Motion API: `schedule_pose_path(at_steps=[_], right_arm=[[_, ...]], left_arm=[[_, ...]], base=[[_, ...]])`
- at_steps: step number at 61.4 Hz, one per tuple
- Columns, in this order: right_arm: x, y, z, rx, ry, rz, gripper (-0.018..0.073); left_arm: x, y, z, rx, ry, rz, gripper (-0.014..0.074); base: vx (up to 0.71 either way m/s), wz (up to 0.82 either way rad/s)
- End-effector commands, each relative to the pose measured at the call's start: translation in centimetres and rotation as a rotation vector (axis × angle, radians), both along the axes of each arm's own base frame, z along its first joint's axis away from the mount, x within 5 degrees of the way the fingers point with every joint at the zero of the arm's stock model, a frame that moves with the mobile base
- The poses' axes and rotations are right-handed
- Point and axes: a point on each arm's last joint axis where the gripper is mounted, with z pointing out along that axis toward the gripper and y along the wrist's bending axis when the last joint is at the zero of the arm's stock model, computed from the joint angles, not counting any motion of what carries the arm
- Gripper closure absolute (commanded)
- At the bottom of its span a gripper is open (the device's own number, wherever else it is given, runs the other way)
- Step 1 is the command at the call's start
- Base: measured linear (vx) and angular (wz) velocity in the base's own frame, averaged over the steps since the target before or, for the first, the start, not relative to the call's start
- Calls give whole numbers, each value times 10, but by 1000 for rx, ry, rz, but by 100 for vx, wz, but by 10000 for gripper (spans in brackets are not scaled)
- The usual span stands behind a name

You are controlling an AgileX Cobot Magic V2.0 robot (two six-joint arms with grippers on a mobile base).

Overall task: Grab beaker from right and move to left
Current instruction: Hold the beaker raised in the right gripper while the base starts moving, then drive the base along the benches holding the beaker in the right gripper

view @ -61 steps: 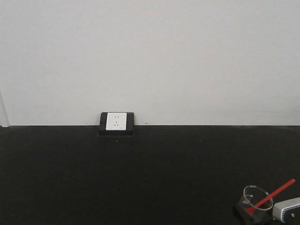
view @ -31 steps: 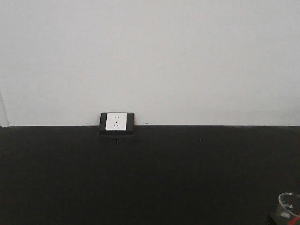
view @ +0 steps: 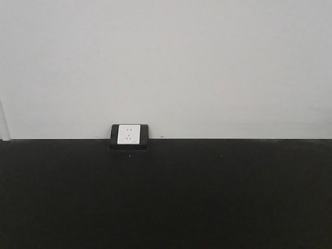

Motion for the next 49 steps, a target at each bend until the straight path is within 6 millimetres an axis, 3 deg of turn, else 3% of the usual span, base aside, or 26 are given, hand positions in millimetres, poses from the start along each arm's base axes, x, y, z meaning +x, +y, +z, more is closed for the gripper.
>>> schedule_pose_path(at_steps=[1,49], right_arm=[[1,3,19,-4,-121,37,563],[1,3,18,-5,-115,35,563]], left_arm=[[2,-1,1,-3,-64,-11,603],[2,-1,1,-3,-64,-11,603]], base=[[0,0],[0,2]])
